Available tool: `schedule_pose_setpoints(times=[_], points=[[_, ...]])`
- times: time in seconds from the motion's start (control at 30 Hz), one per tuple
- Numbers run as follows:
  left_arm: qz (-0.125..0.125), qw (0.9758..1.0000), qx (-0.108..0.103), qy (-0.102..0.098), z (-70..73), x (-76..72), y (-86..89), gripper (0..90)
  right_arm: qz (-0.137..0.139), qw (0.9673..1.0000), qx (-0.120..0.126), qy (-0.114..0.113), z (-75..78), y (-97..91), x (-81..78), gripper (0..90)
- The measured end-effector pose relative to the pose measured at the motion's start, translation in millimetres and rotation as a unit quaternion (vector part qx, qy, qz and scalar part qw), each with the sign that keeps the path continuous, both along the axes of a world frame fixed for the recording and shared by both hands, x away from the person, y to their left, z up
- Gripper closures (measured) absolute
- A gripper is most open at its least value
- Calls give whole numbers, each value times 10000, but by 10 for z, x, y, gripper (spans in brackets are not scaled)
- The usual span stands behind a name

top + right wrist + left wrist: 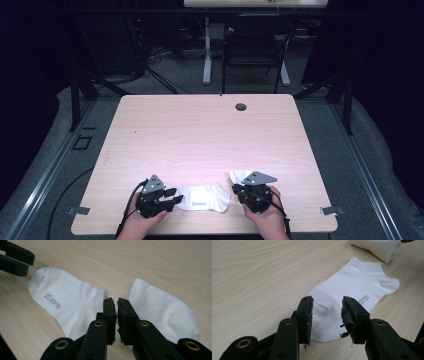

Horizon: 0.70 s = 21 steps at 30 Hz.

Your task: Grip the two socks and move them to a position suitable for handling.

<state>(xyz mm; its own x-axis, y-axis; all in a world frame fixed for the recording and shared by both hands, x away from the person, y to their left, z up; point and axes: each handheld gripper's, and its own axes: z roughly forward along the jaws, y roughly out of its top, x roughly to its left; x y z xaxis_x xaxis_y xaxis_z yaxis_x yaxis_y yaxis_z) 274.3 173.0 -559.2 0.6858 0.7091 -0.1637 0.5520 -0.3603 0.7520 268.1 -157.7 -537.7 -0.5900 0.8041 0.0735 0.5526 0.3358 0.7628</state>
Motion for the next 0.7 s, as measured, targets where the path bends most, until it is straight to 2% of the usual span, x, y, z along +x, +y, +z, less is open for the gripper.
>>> schedule_pose_setpoints(times=[0.07, 0.1, 0.27, 0.4, 0.5, 0.7], points=[[48, 10000, 33, -38, 2, 33, 30, 601, -144, 9999, -80, 1, -3, -79, 41, 857], [85, 10000, 28, -22, -3, 53, 45, 601, -277, 9996, -43, 50, -33, -124, 77, 859], [131, 9999, 109, -7, -32, 94, 63, 603, -451, 9986, -138, 222, -139, -173, 163, 858], [137, 9998, 123, 11, -52, 108, 60, 603, -445, 9982, -186, 367, -221, -154, 239, 858], [119, 9998, 143, 34, -61, 110, 50, 602, -419, 9974, -310, 491, -288, -83, 304, 855], [43, 9998, 195, 80, -98, 111, 9, 602, -373, 9969, -454, 521, -331, 32, 419, 856]])
